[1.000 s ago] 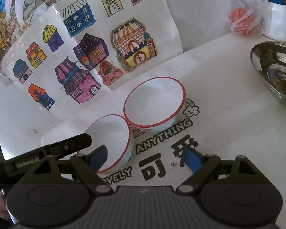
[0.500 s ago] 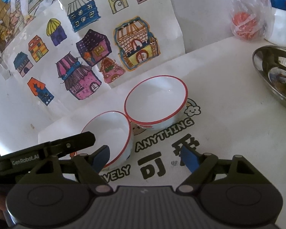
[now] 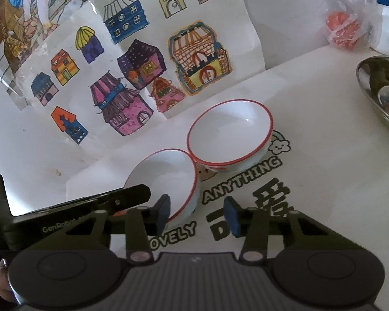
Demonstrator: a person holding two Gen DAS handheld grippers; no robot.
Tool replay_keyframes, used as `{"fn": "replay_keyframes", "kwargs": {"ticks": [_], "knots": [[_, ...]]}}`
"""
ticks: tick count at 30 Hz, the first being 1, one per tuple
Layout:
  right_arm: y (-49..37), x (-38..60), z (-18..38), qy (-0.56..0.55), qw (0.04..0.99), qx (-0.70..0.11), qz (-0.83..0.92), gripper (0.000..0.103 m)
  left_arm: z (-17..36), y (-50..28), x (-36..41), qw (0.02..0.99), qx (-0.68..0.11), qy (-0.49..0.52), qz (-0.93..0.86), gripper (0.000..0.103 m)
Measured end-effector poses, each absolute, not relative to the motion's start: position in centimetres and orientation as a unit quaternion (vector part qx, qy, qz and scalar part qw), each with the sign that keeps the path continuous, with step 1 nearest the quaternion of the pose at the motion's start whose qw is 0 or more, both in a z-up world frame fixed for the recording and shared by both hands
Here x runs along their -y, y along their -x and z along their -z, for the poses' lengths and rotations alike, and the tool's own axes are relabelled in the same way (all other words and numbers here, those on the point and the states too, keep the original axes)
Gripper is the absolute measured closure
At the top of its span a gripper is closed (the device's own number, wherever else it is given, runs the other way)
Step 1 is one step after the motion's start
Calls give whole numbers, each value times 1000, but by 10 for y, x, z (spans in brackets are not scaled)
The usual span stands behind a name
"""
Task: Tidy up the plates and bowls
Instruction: 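Close both tools on the rim of the red-rimmed white bowl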
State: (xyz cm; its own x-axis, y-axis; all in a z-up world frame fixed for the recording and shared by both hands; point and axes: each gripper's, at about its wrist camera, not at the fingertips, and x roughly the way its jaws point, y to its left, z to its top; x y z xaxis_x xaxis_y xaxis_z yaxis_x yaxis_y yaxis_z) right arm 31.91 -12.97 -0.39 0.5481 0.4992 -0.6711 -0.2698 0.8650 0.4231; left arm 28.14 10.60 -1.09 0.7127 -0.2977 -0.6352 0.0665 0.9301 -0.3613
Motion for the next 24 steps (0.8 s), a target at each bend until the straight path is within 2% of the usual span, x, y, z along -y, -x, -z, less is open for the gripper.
{"fn": "replay_keyframes", "kwargs": {"ticks": [6,16,24], "knots": [[-320,129,5,-153,859,-429,-233,78,7,-278,-103,913,-364,149,103,76],[-312,132,6,-151,860,-430,-227,81,7,-272,-99,911,-368,155,105,82],[-301,136,-2,-147,865,-423,-228,81,1,-263,-97,911,-366,154,113,82]]}}
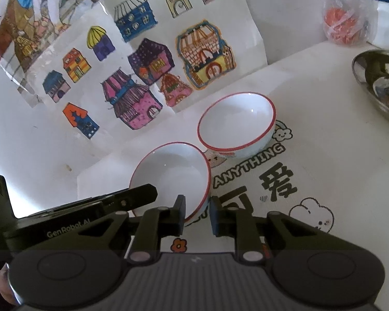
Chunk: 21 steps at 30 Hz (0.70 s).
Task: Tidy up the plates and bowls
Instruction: 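Close both tools on the rim of the red-rimmed white bowl, then lift the white bowl with both tools and carry it over the steel bowl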
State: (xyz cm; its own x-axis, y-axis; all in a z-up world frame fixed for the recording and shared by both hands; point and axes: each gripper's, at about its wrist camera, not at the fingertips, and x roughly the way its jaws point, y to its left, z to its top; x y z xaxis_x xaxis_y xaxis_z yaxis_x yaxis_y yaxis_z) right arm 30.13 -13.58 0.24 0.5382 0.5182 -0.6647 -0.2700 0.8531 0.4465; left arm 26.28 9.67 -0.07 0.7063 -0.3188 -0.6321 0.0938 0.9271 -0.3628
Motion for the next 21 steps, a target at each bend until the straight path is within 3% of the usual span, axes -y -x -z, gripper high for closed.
{"fn": "replay_keyframes", "kwargs": {"ticks": [21], "knots": [[-230,159,-55,-130,884,-383,-234,81,-46,-203,-79,923,-333,131,139,82]]}}
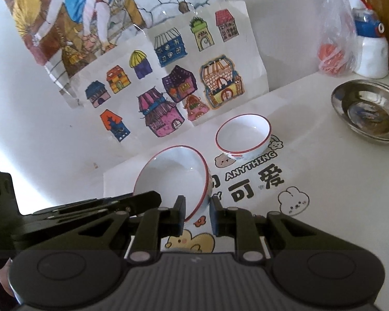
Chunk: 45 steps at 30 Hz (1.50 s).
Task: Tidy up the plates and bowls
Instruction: 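Lift the white bowl with both tools and carry it over the steel bowl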
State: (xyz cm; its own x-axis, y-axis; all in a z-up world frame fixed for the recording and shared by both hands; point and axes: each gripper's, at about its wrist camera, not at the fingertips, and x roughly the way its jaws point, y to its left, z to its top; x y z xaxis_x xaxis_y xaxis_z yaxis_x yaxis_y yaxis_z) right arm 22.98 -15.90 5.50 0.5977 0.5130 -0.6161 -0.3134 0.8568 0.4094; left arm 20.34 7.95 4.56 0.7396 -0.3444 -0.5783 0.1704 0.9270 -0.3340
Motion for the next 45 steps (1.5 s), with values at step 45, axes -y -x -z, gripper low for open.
{"fn": "replay_keyframes", "kwargs": {"ticks": [45], "knots": [[-147,166,-37,-83,863,-435,-242,81,-27,-116,-53,889,-417,62,177,81]]}}
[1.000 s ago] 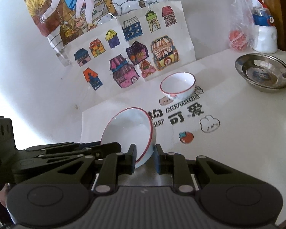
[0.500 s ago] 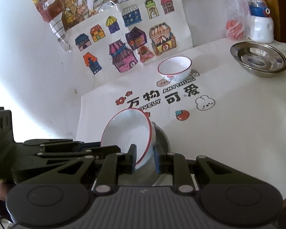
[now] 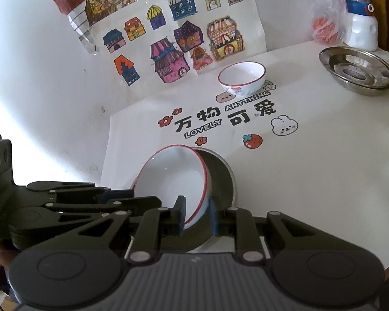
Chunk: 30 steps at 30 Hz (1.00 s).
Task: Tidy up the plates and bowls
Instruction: 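Lift the white bowl with both tools and carry it over the steel bowl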
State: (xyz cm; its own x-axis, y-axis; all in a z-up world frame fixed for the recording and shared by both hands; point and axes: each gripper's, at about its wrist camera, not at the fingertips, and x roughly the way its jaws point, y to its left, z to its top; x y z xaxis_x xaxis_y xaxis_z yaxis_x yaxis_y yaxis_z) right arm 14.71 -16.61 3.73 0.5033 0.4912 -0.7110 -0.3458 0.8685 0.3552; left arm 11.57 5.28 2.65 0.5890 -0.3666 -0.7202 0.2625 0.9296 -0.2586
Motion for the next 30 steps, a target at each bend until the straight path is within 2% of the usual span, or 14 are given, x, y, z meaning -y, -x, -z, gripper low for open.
{"fn": "replay_keyframes", "kwargs": {"ticks": [30], "knots": [[-164,152,-37,-49,837,-494,-229,81,-28,-121,-48,878,-443,41,178,81]]}}
